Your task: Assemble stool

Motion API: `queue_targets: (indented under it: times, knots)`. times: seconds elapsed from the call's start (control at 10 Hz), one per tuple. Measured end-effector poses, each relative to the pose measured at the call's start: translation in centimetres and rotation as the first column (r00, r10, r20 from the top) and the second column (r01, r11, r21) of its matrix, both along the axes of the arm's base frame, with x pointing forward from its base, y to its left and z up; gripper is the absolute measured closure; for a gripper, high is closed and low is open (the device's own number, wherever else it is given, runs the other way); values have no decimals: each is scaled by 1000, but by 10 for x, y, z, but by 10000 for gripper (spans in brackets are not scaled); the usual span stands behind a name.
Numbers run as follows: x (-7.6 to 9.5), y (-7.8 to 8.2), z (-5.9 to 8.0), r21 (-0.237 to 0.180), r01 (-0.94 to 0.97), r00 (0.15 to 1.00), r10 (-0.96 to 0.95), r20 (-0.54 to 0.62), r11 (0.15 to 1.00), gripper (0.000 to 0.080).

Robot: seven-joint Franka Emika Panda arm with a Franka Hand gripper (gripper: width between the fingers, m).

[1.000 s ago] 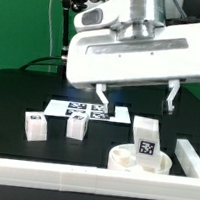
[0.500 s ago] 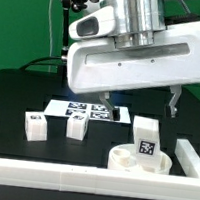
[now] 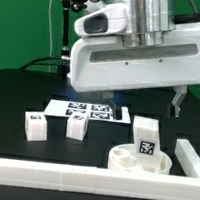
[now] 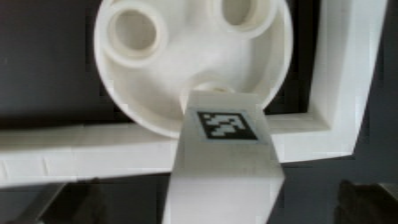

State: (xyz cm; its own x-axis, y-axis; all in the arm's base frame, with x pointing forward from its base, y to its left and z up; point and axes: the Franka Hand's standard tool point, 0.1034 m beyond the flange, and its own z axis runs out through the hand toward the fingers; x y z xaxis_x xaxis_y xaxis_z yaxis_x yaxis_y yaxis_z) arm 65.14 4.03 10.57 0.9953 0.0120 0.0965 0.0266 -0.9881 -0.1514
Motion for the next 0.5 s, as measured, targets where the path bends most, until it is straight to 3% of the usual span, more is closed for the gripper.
queue_targets:
  times: [0.5]
  knots:
    - [1, -2, 0, -52, -289, 956, 291, 40, 956, 150]
